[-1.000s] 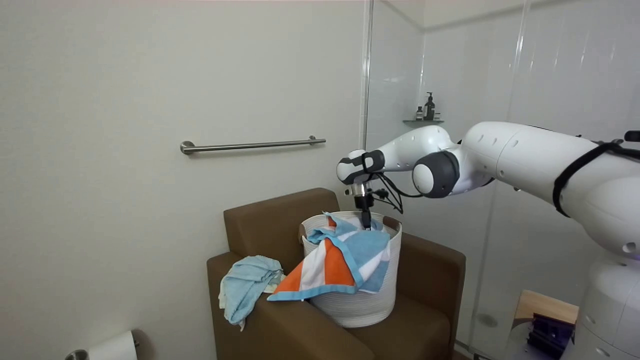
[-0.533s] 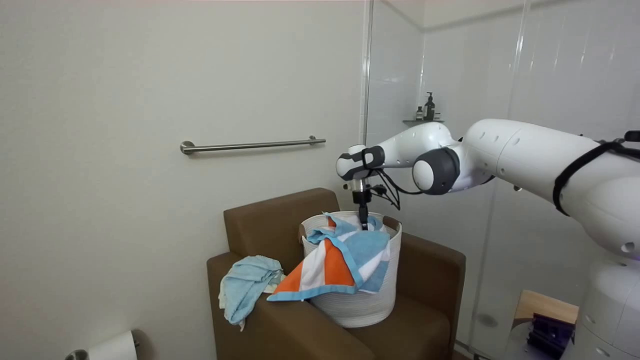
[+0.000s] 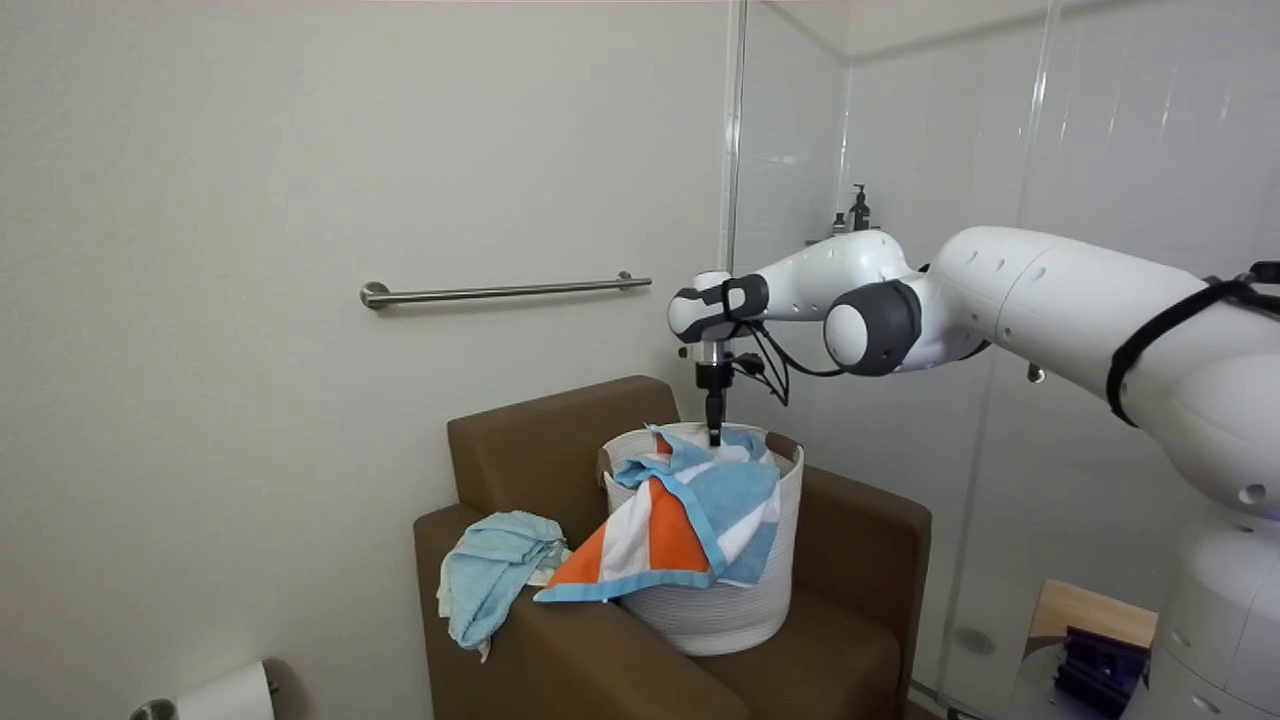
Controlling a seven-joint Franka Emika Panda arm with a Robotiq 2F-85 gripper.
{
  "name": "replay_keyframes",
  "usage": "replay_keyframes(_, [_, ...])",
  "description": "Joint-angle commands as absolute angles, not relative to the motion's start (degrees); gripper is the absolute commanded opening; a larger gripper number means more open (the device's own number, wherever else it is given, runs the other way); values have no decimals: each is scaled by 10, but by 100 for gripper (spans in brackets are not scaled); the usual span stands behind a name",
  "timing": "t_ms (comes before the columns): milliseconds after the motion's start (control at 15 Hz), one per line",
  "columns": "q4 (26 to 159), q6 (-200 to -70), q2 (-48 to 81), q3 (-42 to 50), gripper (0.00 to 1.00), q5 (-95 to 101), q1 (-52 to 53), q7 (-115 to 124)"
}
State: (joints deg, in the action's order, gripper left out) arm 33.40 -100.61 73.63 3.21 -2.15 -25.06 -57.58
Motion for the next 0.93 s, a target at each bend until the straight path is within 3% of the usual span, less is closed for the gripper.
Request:
replay_keyframes(0, [385,-1036,698,17,100,-35,-257,-589])
replay_keyframes(867, [453,-1119,645,-21,100,-37,-276,-597])
